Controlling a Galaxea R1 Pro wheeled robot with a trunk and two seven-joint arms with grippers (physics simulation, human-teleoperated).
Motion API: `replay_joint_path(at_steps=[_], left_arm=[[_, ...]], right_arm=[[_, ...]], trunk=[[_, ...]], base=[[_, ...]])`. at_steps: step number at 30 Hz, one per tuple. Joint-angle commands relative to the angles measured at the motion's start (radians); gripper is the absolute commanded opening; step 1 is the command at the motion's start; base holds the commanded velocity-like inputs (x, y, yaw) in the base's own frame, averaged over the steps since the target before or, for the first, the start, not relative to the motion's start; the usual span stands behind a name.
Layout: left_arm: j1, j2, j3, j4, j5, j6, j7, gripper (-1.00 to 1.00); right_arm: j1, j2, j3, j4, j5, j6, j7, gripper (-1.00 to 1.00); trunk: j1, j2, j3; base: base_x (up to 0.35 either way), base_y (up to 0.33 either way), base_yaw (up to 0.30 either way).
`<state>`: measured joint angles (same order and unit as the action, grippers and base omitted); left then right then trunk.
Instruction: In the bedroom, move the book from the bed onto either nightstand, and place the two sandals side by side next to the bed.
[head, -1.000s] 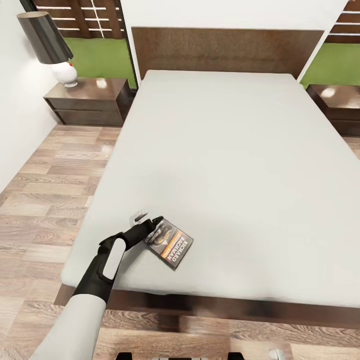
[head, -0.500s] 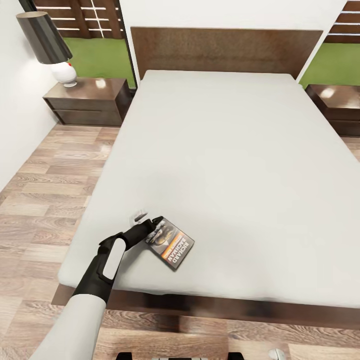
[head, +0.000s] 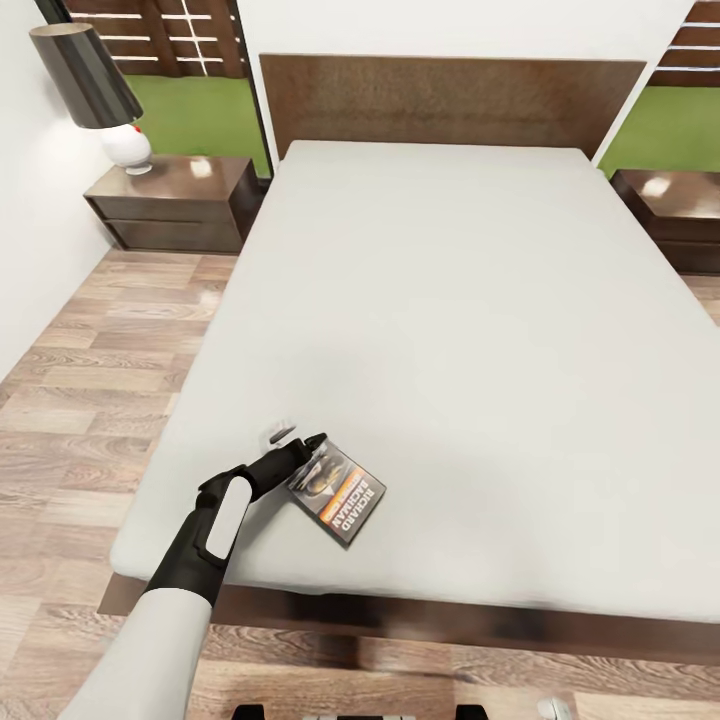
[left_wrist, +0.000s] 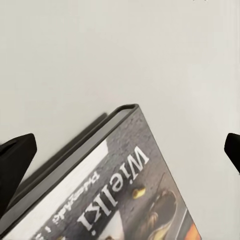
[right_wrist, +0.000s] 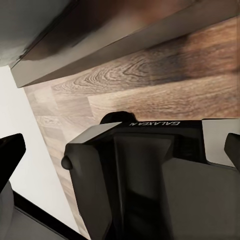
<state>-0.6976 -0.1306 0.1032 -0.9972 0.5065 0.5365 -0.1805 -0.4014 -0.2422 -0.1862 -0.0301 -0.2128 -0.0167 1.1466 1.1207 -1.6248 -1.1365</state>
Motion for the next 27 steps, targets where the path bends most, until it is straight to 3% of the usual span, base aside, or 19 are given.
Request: replay_joint_path(at_steps=[1, 11, 20, 27], left_arm=[[0.000, -0.001, 0.005, 0.000, 0.000, 0.008, -0.002, 1.00], [0.000, -0.001, 0.005, 0.000, 0.000, 0.008, -0.002, 1.00], [0.000, -0.001, 0.005, 0.000, 0.000, 0.008, -0.002, 1.00], [0.000, -0.001, 0.004, 0.000, 0.000, 0.008, -0.002, 1.00]], right_arm=[[0.000, 0.000, -0.002, 0.001, 0.000, -0.002, 0.003, 1.00], [0.000, 0.000, -0.001, 0.001, 0.001, -0.002, 0.005, 1.00], [0.000, 0.000, -0.001, 0.001, 0.001, -0.002, 0.005, 1.00], [0.000, 0.000, 0.000, 0.000, 0.001, -0.002, 0.004, 1.00]], trunk=[[0.000, 0.000, -0.001], [0.000, 0.000, -0.001], [0.000, 0.000, -0.001], [0.000, 0.000, -0.001]], base=[[0.033, -0.029, 0.000], [0.005, -0.005, -0.003], [0.000, 0.000, -0.218], [0.000, 0.000, -0.050]])
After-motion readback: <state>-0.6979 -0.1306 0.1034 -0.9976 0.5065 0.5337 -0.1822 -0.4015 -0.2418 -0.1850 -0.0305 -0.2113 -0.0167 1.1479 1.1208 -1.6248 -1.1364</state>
